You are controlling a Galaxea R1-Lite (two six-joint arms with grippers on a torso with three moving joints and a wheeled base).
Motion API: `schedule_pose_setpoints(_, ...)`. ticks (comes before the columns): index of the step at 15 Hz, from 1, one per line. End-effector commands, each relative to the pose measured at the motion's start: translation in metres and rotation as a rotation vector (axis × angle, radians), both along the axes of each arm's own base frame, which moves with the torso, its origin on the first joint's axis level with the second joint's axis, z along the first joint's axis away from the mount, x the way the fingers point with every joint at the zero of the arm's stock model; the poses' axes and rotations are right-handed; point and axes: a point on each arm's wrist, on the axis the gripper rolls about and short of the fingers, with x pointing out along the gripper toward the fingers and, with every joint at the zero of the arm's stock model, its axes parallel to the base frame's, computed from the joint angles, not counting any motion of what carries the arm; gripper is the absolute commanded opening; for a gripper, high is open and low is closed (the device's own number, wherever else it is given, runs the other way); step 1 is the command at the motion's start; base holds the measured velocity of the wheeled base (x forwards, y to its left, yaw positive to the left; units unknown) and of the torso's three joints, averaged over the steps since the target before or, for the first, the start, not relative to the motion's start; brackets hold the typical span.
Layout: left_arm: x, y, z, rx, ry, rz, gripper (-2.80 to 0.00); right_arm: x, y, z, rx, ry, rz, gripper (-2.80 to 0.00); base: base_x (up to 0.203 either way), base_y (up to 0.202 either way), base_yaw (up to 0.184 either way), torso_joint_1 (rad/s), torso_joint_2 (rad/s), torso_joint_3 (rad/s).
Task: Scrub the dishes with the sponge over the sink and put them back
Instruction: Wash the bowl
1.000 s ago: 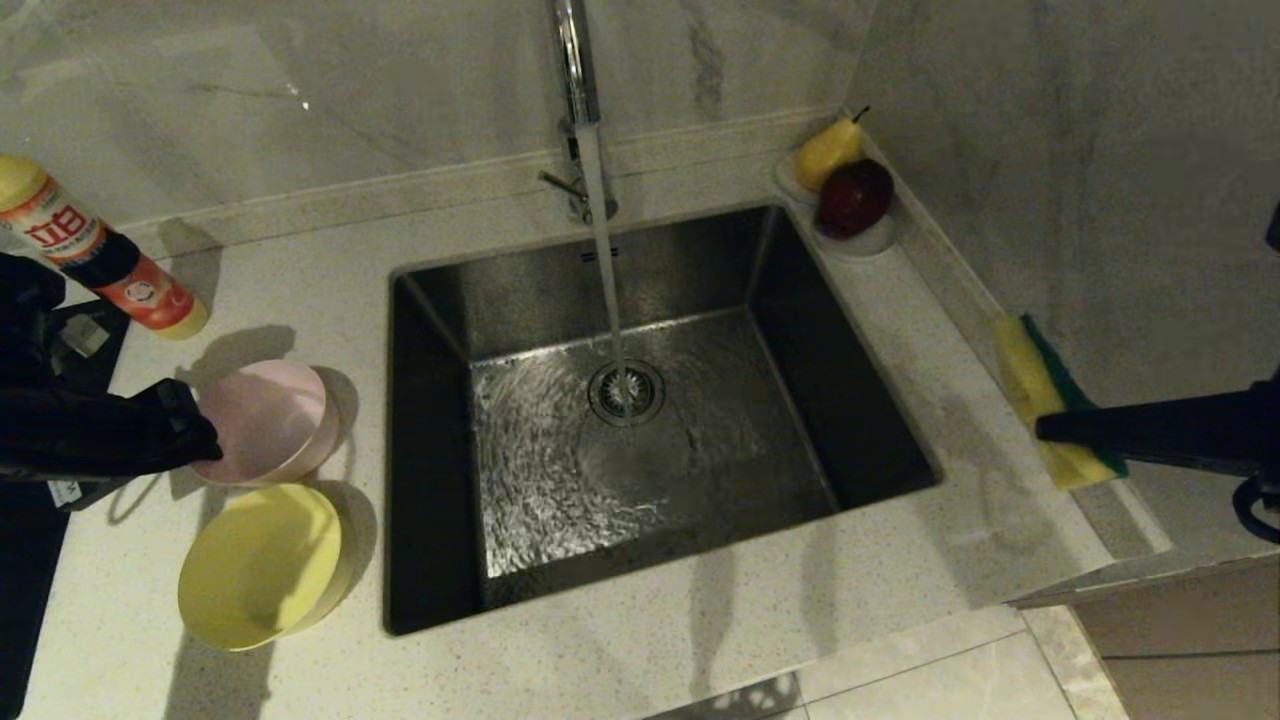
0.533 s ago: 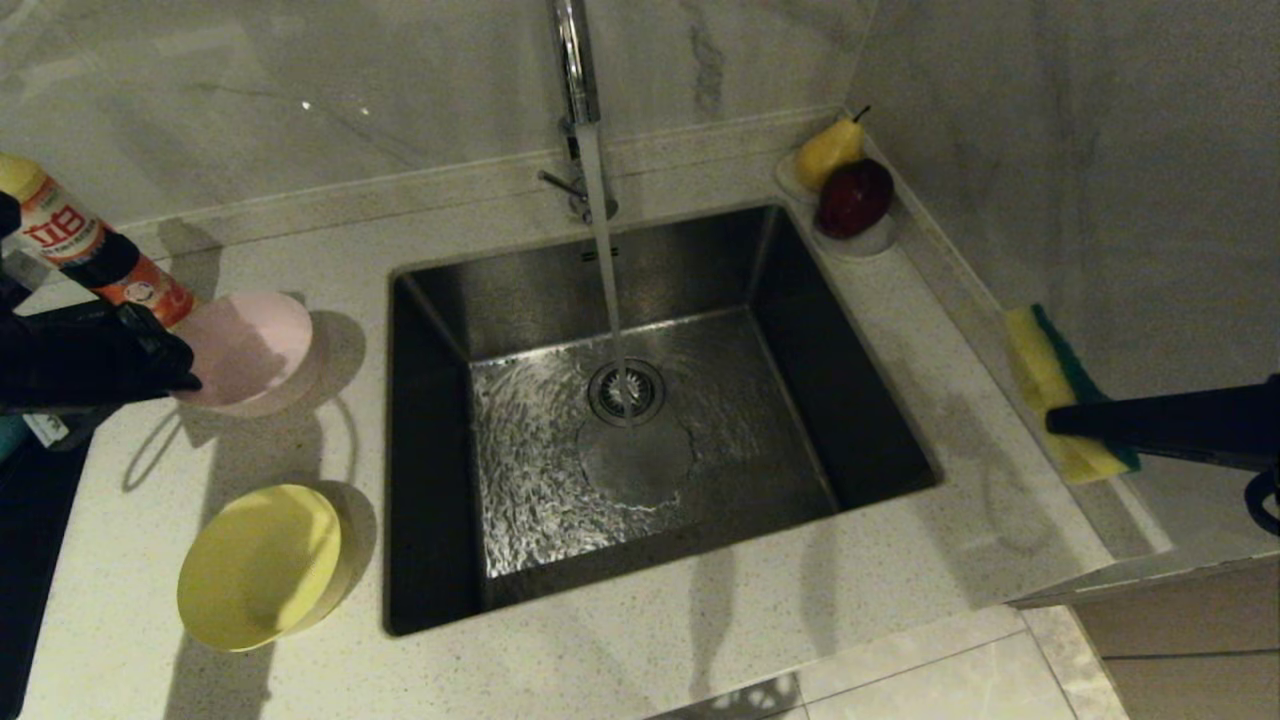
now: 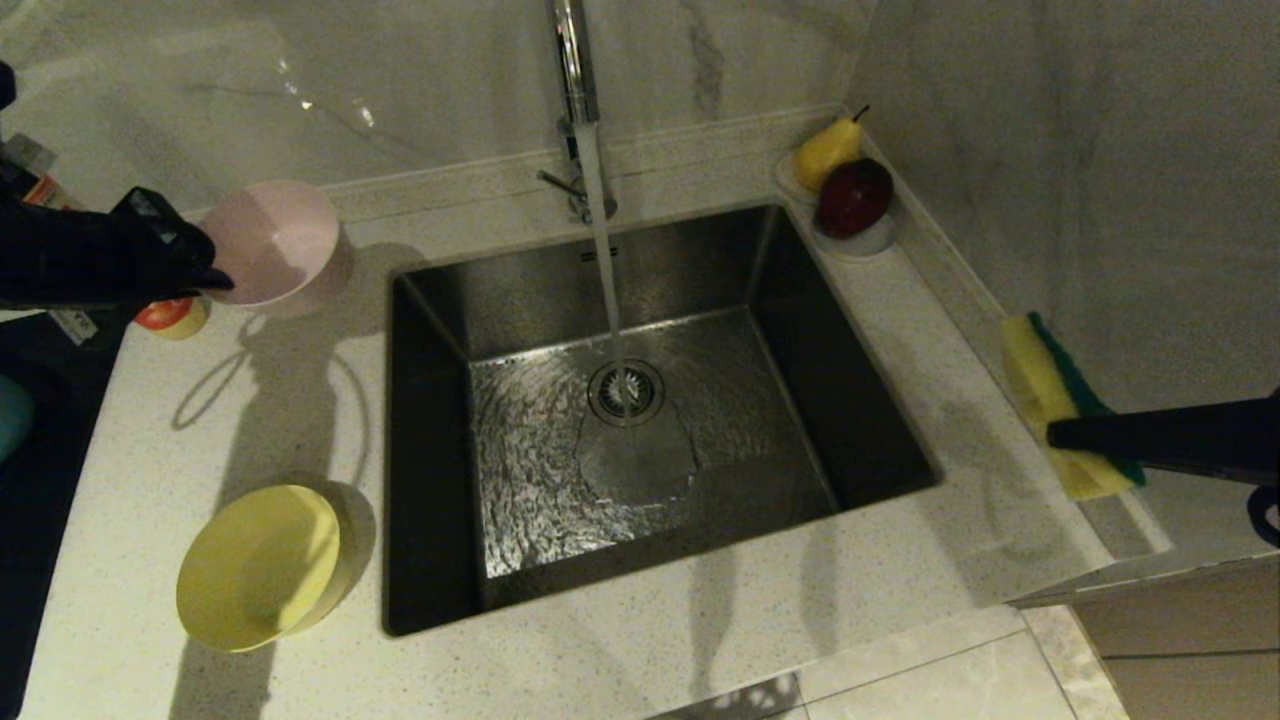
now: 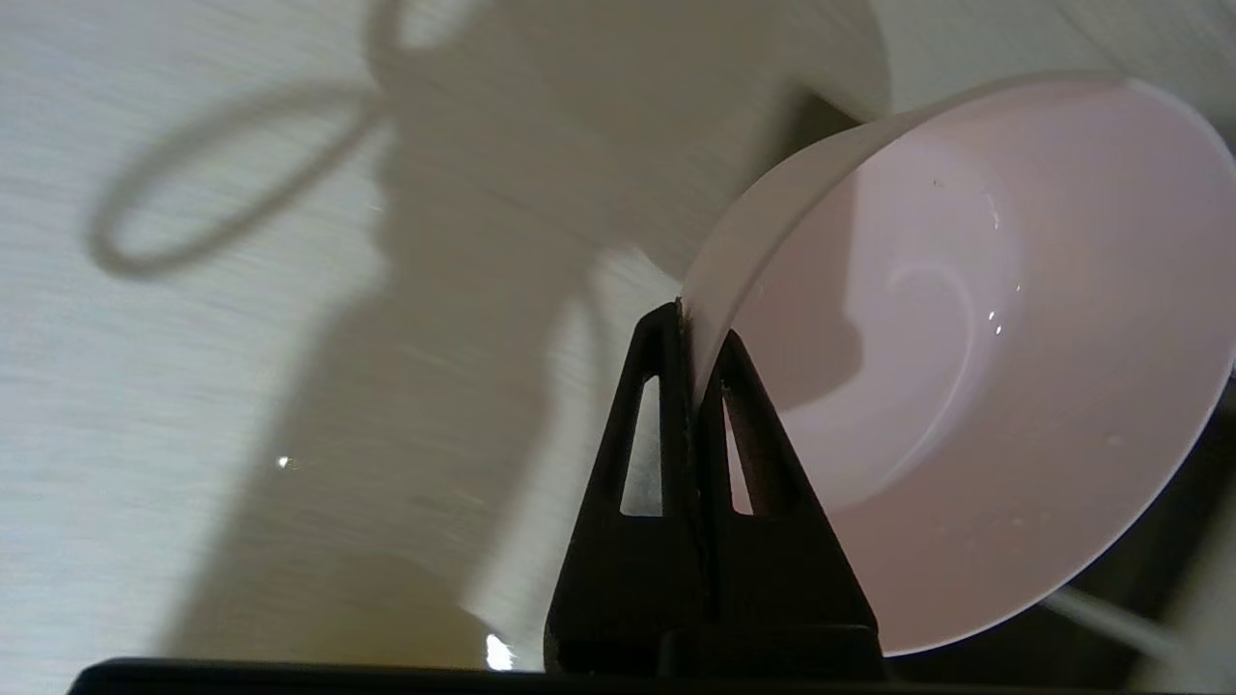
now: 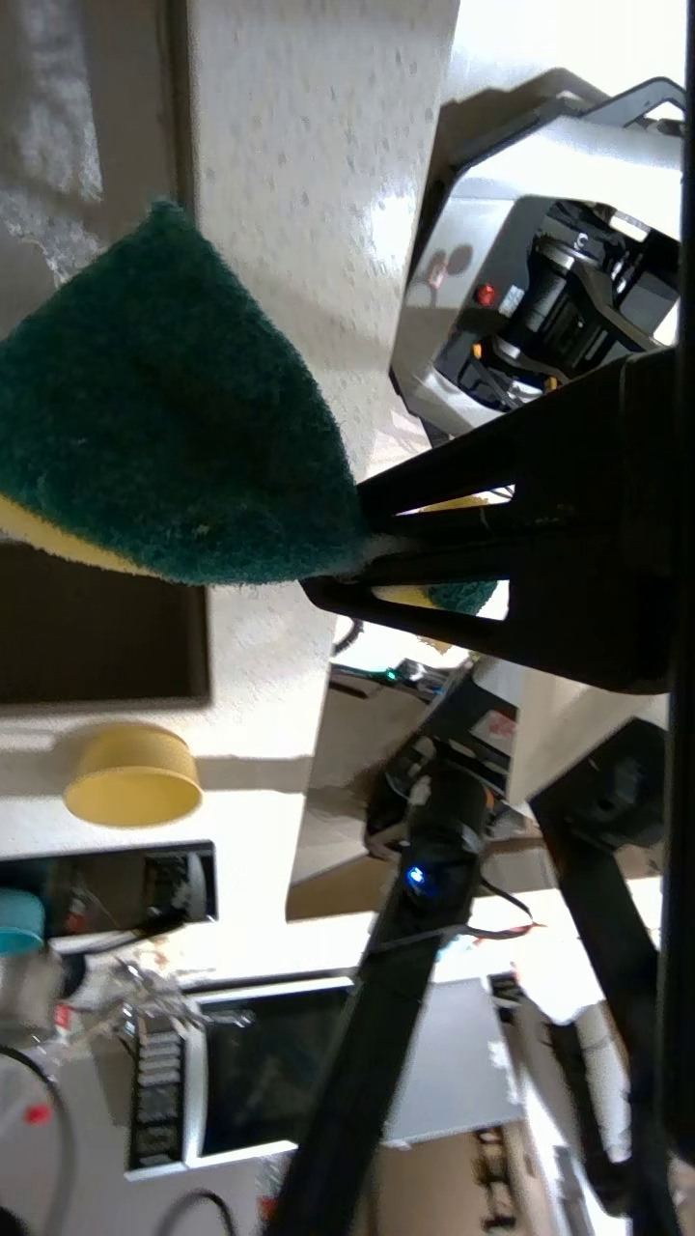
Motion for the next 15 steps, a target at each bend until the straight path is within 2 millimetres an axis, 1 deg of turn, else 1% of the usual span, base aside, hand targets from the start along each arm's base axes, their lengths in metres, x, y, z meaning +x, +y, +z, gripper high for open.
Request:
schedule_pose_setpoints(1,0.015,-0.029,0.001,0.001,0.012,-0.085,-2.80,-0.004,0.003,0.001,0.006,-0.001,0.030,-2.80,0.000,0.000,0.000,0.000,0.00,0.000)
schedule_pose_setpoints(2,0.021,-0.045,-0.002,0.019,0.022,-0.102,-2.80,-0.006,0.002,0.002,0.009,-0.007,0.033,-2.80,0.000,0.000,0.000,0.000,0.00,0.000)
schedule_pose_setpoints(4,0.037,-0.086,-0.009,0.073,0.039,-0.132,-2.80,-0.007,0.002,0.002,0.012,-0.006,0.032,-2.80,0.000,0.000,0.000,0.000,0.00,0.000)
schedule_pose_setpoints(7,0.047,-0.146,-0.016,0.124,0.039,-0.214,-2.80,-0.010,0.000,0.003,0.015,-0.015,0.031,-2.80,0.000,0.000,0.000,0.000,0.00,0.000)
schedule_pose_setpoints(11,0.052,-0.195,-0.029,0.146,0.053,-0.313,-2.80,-0.013,-0.001,0.004,0.017,-0.022,0.031,-2.80,0.000,0.000,0.000,0.000,0.00,0.000)
schedule_pose_setpoints(15,0.062,-0.227,-0.043,0.179,0.061,-0.325,-2.80,-0.013,-0.001,0.001,0.014,-0.017,0.033,-2.80,0.000,0.000,0.000,0.000,0.00,0.000)
